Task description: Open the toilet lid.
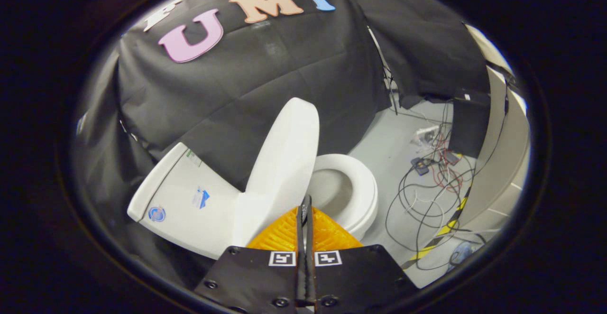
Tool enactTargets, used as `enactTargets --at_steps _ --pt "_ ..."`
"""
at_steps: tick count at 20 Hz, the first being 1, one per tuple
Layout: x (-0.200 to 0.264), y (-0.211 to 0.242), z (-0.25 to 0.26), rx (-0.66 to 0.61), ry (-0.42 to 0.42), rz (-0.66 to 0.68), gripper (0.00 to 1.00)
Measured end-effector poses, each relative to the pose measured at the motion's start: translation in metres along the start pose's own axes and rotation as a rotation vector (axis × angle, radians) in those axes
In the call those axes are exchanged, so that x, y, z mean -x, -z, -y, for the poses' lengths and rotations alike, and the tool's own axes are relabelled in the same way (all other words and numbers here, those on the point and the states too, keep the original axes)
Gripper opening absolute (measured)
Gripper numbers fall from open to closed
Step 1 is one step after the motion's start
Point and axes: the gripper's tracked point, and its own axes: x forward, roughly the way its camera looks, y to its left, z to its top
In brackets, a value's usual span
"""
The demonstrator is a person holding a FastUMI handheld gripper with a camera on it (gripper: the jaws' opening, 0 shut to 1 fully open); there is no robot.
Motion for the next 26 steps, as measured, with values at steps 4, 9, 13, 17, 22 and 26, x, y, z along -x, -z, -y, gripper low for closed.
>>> enactTargets --at_steps 4,9,13,17,22,26 --pt "0.014 -0.012 -0.162 0.023 -0.425 0.093 0.00" --pt "-0.011 0.038 -0.132 0.233 -0.206 0.011 0.23" --pt "-0.019 0.064 -0.091 0.066 -0.144 0.002 0.66" --pt "-0.033 0.075 -0.034 0.062 -0.018 -0.040 0.98" --pt "-0.048 0.086 0.032 -0.067 0.071 -0.063 0.98" --pt "-0.048 0.086 0.084 -0.208 0.126 -0.053 0.98"
